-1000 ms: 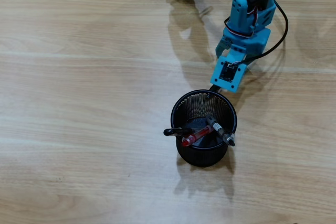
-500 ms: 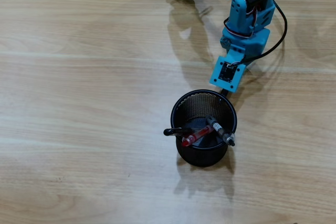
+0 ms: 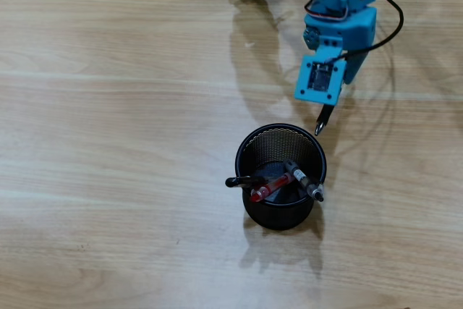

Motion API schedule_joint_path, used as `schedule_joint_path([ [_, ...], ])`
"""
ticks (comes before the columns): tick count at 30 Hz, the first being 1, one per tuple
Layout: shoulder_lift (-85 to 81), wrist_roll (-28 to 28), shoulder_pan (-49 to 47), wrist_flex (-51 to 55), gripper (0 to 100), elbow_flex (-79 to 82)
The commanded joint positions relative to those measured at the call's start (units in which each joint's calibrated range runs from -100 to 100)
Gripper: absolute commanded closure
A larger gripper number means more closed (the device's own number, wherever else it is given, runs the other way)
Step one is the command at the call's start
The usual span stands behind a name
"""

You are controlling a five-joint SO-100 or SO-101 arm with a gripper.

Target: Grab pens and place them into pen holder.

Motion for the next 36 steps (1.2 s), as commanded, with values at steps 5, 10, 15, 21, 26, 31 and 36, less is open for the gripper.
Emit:
schedule_joint_path([
  [5,-16.1,7.8,9.3,-0.7,98,-9.1],
  [10,-17.7,15.1,13.6,-5.2,98,-14.2],
  [15,-17.2,22.5,16.2,-20.7,98,-13.0],
  [21,-14.8,27.7,19.9,-41.2,98,-4.7],
  [26,-11.1,28.3,21.1,-55.2,98,2.3],
  [31,-7.0,28.7,22.3,-66.4,98,8.7],
  [36,-3.7,28.7,22.9,-72.9,98,14.4],
])
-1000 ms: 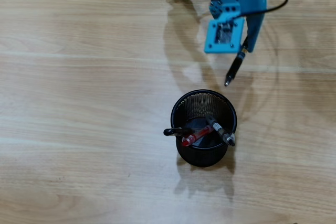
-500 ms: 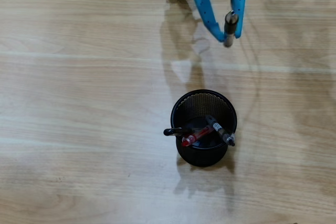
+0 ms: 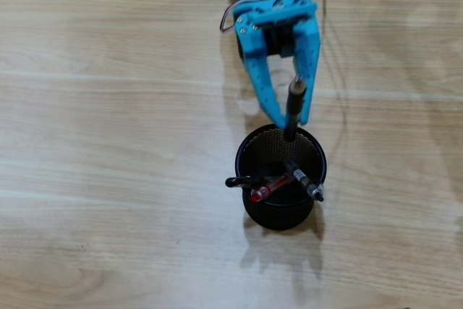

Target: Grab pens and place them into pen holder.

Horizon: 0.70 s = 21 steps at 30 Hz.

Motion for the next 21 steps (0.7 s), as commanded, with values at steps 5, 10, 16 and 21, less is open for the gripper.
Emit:
schedule_joint_path([
  [5,2.8,0.3,0.8,-9.9,98,5.3],
  [10,4.5,0.3,0.7,-10.6,98,5.6],
  [16,4.5,0.3,0.1,-10.6,89,5.6],
  [21,3.9,0.3,-0.1,-9.7,87,5.7],
])
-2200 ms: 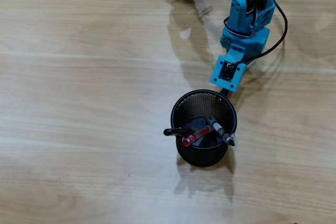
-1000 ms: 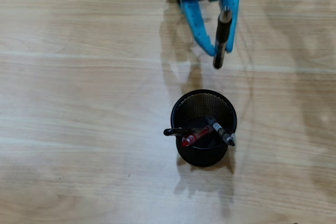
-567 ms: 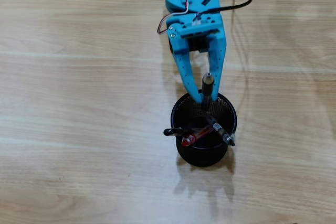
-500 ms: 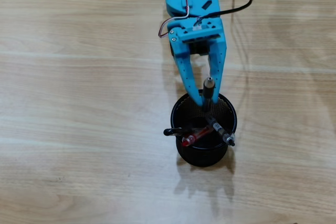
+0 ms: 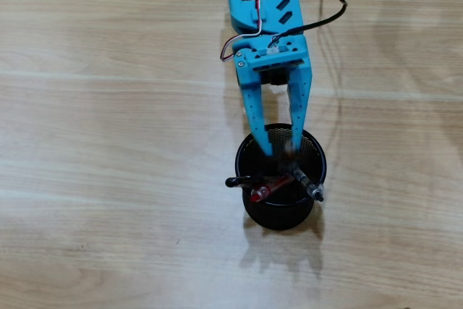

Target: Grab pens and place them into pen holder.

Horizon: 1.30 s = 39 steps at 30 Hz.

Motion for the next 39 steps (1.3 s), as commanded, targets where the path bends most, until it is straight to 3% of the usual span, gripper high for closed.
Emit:
schedule_joint_path([
  [1,-1.0,0.3,-0.1,-0.4,87,-0.3],
  [5,-2.5,1.0,-0.2,-0.5,90,1.2],
  [8,-6.3,5.7,0.1,-0.5,98,3.0],
  [14,-19.7,15.0,2.3,-0.4,97,13.3],
  [23,-46.7,28.5,9.1,-0.5,97,46.2],
  [32,-72.7,37.0,14.0,-0.4,97,71.4],
  [39,-85.2,45.9,13.2,23.6,98,70.2],
])
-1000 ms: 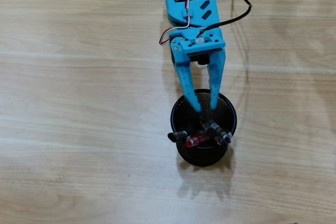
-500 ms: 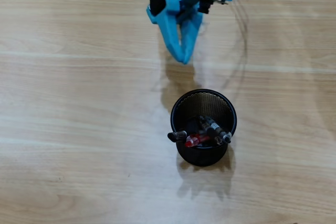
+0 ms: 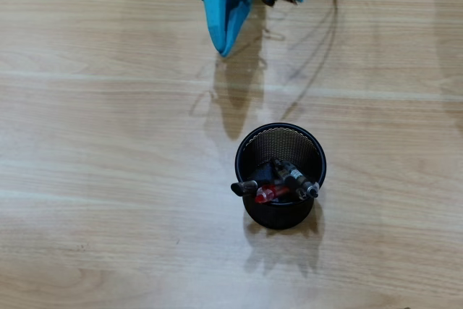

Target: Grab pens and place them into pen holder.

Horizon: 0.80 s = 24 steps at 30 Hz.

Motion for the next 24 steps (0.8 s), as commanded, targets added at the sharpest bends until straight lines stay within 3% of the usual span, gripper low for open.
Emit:
schedule_joint_path([
  [1,-8.6,4.7,0.2,16.9,98,0.3],
  [8,-21.7,8.4,1.0,41.6,97,0.7],
  [19,-20.6,8.4,0.7,43.1,97,1.1],
  [24,-20.6,11.3,0.7,44.5,97,1.1],
])
